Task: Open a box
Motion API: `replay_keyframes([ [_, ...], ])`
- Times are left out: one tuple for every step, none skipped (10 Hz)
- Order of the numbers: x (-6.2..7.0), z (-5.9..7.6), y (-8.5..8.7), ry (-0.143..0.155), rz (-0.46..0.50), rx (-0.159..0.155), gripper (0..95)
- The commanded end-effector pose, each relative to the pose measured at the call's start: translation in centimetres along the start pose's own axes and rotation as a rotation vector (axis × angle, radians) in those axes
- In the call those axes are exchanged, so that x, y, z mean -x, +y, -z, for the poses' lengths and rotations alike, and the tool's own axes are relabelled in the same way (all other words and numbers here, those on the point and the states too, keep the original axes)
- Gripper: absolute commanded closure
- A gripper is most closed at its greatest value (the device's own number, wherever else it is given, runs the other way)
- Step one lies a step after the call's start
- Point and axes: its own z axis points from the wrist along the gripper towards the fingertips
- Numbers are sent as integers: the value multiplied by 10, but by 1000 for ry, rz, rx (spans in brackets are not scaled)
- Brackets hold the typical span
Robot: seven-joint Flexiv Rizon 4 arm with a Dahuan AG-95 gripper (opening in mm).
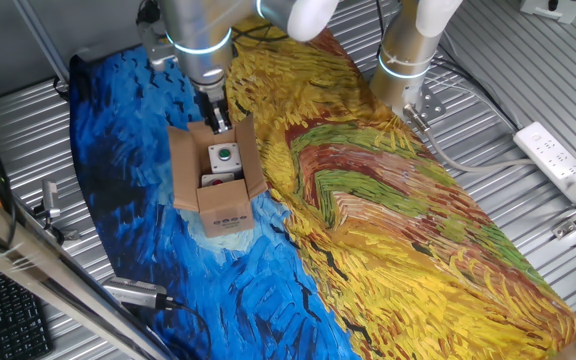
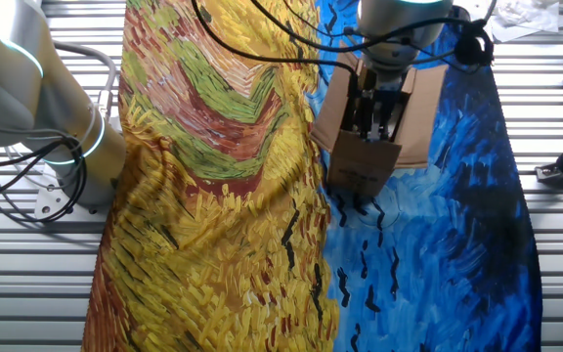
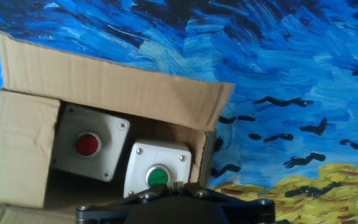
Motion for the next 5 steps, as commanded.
replay_keyframes([
  [-3, 5, -6, 6, 16, 6, 950],
  [-4, 6, -10, 6, 26, 9, 950],
  [-7, 9, -16, 4, 36, 13, 950],
  [-8, 10, -19, 4, 38, 17, 950],
  [-9, 10, -22, 2, 41, 19, 950],
])
